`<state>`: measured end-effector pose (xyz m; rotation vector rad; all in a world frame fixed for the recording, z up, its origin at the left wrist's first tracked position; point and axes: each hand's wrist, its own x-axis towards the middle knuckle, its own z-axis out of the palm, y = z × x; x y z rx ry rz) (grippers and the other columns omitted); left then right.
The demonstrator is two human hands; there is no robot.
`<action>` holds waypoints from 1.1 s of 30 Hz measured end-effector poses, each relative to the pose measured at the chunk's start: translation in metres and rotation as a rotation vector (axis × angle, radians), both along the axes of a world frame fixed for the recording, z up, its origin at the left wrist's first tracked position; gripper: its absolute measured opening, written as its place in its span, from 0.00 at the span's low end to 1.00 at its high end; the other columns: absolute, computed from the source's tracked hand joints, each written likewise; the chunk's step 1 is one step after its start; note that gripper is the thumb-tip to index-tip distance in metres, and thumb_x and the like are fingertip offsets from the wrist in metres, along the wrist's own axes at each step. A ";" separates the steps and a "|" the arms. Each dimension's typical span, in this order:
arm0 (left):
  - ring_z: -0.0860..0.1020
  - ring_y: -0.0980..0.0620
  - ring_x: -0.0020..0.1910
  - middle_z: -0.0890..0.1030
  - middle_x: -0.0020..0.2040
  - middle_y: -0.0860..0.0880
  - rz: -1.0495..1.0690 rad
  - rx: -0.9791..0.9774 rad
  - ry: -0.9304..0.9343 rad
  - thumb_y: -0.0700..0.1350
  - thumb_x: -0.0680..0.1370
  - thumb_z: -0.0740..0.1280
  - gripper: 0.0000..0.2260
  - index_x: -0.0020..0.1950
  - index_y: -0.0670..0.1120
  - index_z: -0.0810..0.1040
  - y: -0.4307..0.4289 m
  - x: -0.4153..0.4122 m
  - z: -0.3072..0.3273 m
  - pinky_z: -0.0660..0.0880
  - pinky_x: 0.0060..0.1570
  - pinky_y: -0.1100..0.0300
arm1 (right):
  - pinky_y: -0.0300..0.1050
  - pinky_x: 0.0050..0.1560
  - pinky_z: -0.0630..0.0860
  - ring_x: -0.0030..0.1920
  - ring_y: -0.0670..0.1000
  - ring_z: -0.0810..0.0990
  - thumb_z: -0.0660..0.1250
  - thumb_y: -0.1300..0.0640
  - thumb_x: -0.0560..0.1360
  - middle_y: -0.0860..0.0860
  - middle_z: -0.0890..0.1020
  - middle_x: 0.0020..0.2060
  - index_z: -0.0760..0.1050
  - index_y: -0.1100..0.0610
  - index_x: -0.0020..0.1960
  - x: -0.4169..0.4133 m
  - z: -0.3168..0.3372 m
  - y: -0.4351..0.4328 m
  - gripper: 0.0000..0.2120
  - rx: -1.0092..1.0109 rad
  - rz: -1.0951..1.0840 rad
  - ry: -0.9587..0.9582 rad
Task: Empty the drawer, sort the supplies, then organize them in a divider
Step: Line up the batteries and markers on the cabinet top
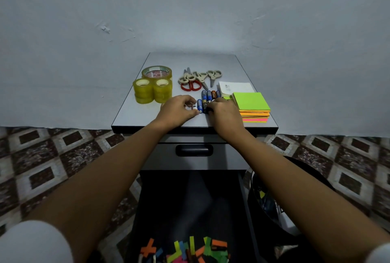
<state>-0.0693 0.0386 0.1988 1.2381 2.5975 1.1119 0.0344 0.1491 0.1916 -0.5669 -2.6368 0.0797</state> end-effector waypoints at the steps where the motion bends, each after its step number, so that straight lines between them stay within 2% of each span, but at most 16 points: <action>1: 0.76 0.53 0.55 0.80 0.58 0.48 0.000 -0.002 -0.004 0.48 0.73 0.71 0.17 0.61 0.46 0.77 0.000 0.000 0.000 0.74 0.56 0.56 | 0.48 0.48 0.72 0.53 0.60 0.74 0.62 0.65 0.75 0.58 0.78 0.53 0.78 0.61 0.57 0.000 0.000 0.000 0.12 -0.001 0.000 0.000; 8: 0.76 0.51 0.57 0.79 0.59 0.46 -0.017 -0.004 -0.024 0.49 0.72 0.73 0.21 0.62 0.46 0.76 -0.002 -0.001 0.001 0.75 0.58 0.54 | 0.51 0.50 0.73 0.53 0.61 0.74 0.60 0.65 0.75 0.60 0.78 0.53 0.77 0.63 0.56 0.004 0.002 -0.003 0.12 -0.045 0.018 0.028; 13: 0.76 0.51 0.57 0.78 0.60 0.45 -0.022 0.017 -0.022 0.47 0.72 0.72 0.21 0.64 0.44 0.75 -0.006 0.001 0.002 0.74 0.56 0.59 | 0.50 0.49 0.73 0.52 0.60 0.74 0.61 0.62 0.76 0.61 0.77 0.52 0.77 0.65 0.55 0.008 0.005 -0.010 0.12 -0.108 0.043 0.068; 17: 0.74 0.57 0.54 0.78 0.59 0.45 -0.037 0.030 -0.047 0.46 0.73 0.71 0.20 0.64 0.44 0.74 -0.011 0.002 0.001 0.70 0.51 0.64 | 0.48 0.51 0.71 0.53 0.60 0.74 0.63 0.62 0.75 0.60 0.78 0.52 0.77 0.64 0.57 0.013 0.006 -0.015 0.13 -0.139 0.046 0.099; 22: 0.74 0.56 0.53 0.78 0.58 0.45 -0.035 0.064 -0.032 0.45 0.73 0.72 0.20 0.64 0.44 0.75 -0.021 0.007 0.002 0.69 0.51 0.67 | 0.50 0.54 0.72 0.54 0.60 0.75 0.65 0.62 0.74 0.61 0.78 0.53 0.77 0.64 0.58 0.023 0.005 -0.023 0.14 -0.188 0.080 0.166; 27: 0.74 0.57 0.54 0.78 0.56 0.47 -0.051 0.155 0.066 0.43 0.73 0.72 0.18 0.61 0.44 0.77 -0.045 0.030 -0.004 0.64 0.47 0.77 | 0.44 0.53 0.70 0.53 0.58 0.78 0.68 0.61 0.74 0.60 0.80 0.53 0.77 0.63 0.60 0.044 -0.003 -0.039 0.15 -0.269 0.145 0.268; 29: 0.73 0.58 0.52 0.78 0.55 0.47 -0.077 0.183 0.139 0.43 0.72 0.72 0.17 0.60 0.44 0.78 -0.060 0.042 -0.012 0.64 0.49 0.79 | 0.40 0.52 0.69 0.53 0.58 0.78 0.69 0.60 0.73 0.59 0.80 0.51 0.78 0.63 0.59 0.054 -0.013 -0.045 0.15 -0.289 0.158 0.285; 33: 0.73 0.61 0.53 0.77 0.54 0.50 -0.142 0.161 0.168 0.45 0.72 0.72 0.17 0.60 0.43 0.78 -0.092 0.063 -0.042 0.66 0.55 0.76 | 0.36 0.43 0.71 0.45 0.56 0.81 0.69 0.57 0.71 0.58 0.82 0.46 0.80 0.64 0.55 0.080 -0.039 -0.062 0.15 -0.383 0.221 0.276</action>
